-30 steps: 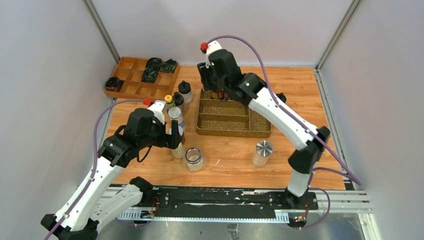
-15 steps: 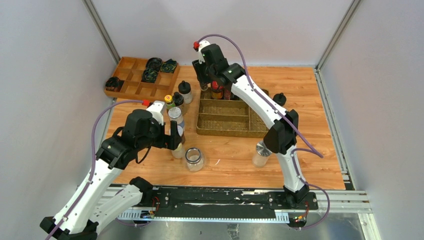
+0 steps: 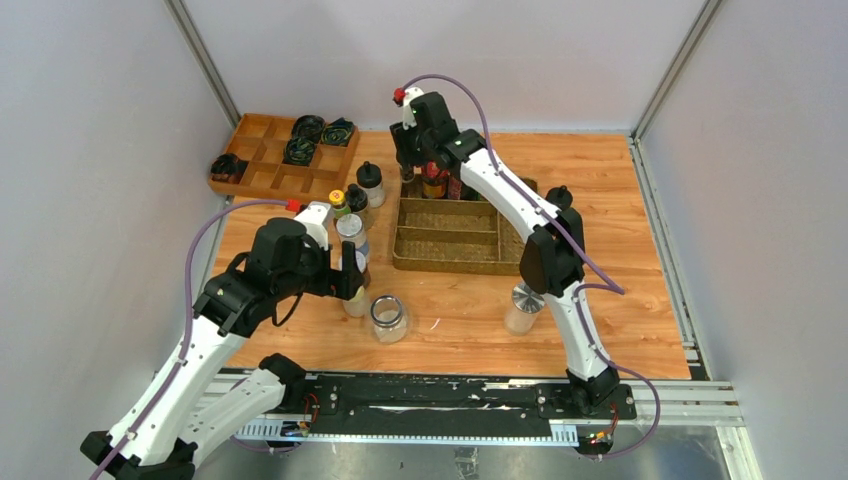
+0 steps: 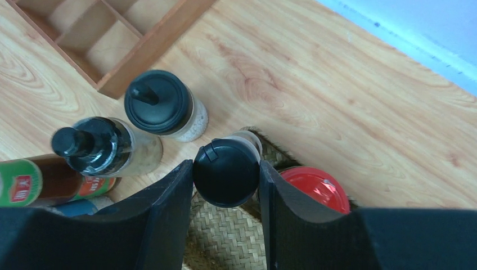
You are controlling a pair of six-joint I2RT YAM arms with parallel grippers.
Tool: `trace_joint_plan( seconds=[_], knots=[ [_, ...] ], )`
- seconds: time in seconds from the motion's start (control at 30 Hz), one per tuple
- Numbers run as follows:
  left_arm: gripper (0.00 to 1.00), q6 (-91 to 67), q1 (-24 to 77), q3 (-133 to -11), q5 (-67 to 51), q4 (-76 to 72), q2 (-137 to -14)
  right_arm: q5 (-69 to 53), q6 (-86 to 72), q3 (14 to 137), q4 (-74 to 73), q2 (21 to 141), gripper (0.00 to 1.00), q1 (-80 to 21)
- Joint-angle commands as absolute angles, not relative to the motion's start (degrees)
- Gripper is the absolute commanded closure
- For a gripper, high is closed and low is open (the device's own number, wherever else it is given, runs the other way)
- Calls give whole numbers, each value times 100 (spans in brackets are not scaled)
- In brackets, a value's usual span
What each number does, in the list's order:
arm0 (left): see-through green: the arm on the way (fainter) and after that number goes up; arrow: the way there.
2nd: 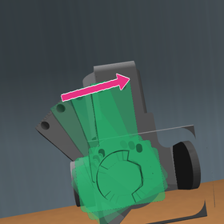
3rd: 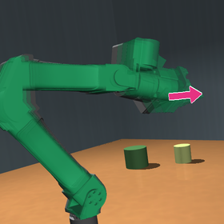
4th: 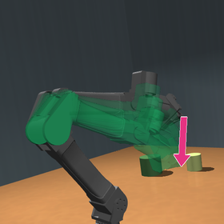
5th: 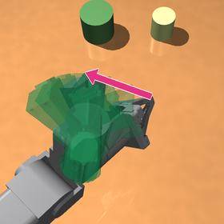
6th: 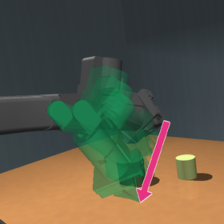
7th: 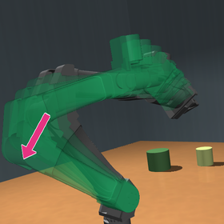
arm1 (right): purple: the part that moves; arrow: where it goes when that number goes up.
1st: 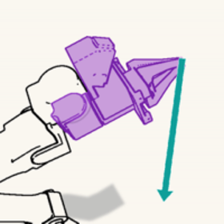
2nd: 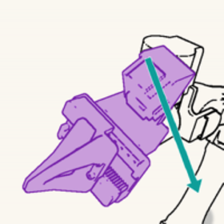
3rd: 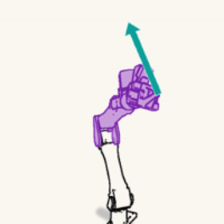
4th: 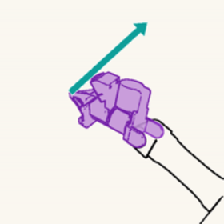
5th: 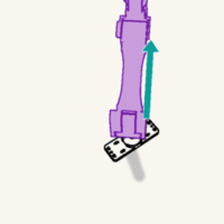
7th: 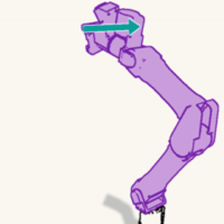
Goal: Organize the condiment bottles
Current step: Place the bottle in the storage box.
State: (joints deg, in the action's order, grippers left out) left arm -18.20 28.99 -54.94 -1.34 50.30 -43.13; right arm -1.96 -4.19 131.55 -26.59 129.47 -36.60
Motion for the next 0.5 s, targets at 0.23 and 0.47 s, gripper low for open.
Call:
trace_joint_plan(
  seconds=[0.23, 0.47],
  knots=[
    [1, -1683, 2865, -5510, -246, 5124, -4405, -291, -338, 12999, -2558, 13243, 64, -3601],
    [1, -1678, 2865, -5536, -246, 5116, -4470, -136, -258, 12674, -2540, 12986, 64, -3595]
  ],
)
